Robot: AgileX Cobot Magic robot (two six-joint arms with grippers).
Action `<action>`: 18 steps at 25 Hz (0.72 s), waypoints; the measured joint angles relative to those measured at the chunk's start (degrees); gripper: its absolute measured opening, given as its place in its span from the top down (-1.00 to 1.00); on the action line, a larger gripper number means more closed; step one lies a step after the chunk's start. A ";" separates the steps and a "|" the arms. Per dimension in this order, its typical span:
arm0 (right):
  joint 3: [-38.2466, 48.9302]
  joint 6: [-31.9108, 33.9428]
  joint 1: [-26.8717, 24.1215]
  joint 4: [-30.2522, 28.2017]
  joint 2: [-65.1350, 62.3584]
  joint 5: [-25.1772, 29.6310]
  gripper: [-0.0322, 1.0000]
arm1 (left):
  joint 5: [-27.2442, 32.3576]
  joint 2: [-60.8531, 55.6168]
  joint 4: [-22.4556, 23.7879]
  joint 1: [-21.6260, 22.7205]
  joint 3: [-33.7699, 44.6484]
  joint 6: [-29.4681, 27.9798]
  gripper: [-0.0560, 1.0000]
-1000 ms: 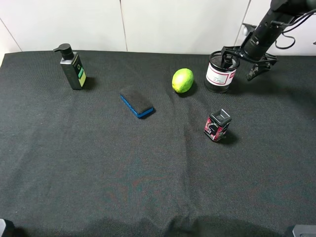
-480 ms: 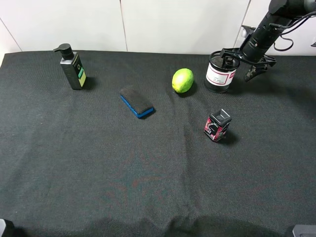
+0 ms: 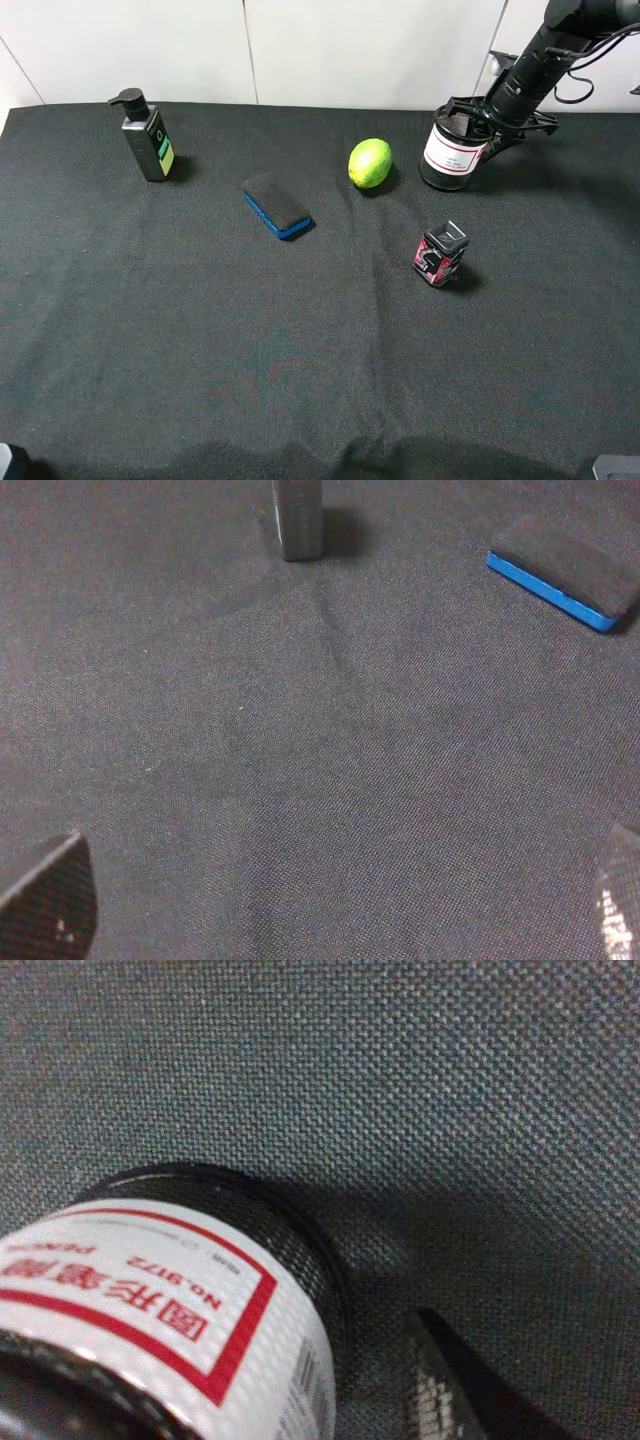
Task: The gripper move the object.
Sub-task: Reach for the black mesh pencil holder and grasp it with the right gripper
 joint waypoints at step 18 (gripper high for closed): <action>0.00 0.91 0.00 0.26 -0.13 0.41 0.48 | 0.00 0.00 0.00 0.00 0.00 0.00 -0.99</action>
